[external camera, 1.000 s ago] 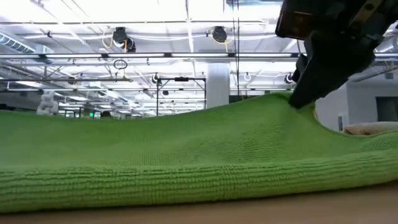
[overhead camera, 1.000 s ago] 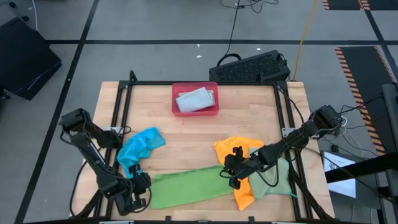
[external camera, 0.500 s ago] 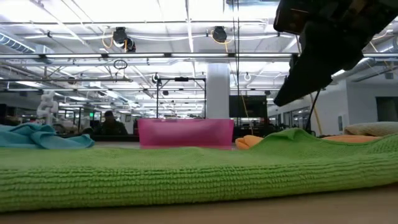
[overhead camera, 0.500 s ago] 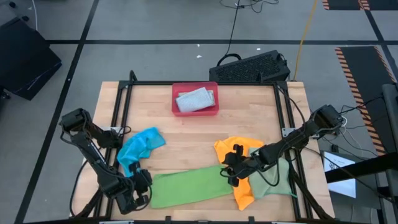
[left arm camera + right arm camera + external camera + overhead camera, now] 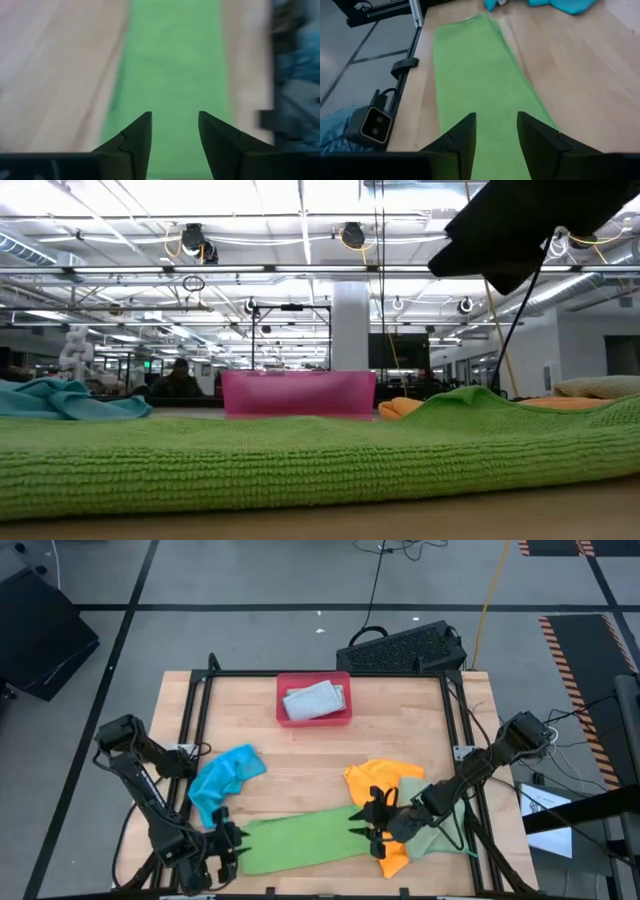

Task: Fold microfiber towels
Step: Fold the green towel

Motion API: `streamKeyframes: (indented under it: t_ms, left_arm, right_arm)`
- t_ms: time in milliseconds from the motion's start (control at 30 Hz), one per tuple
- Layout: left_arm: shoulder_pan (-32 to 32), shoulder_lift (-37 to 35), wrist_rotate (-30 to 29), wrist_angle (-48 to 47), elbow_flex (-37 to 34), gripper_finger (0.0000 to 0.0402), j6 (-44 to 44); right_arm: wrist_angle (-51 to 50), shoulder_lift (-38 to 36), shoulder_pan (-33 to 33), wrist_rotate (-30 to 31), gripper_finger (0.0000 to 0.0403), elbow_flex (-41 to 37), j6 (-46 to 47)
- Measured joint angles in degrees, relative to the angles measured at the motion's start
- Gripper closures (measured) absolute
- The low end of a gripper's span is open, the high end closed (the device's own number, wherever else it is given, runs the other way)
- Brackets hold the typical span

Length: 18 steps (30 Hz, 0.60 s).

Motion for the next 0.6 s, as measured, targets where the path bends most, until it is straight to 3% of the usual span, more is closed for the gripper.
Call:
streamKeyframes:
  t_ms: [233, 433, 600]
  left_arm:
    - [0.09, 4.47, 3.74, 12.35, 0.14, 0.0258, 10.65]
    - [-0.69, 10.64, 8.13, 12.54, 3.62, 0.025, 14.22]
    - [-2.08, 14.86, 8.66, 8.45, 9.32, 0.0211, 19.53]
  right_arm:
    - [5.97, 4.38, 1.99, 0.26, 0.0258, 0.0, -0.09]
    - [9.87, 6.68, 2.11, 0.27, 0.0257, 0.0, -0.84]
    - [9.92, 6.72, 2.05, 1.9, 0.0257, 0.0, -0.91]
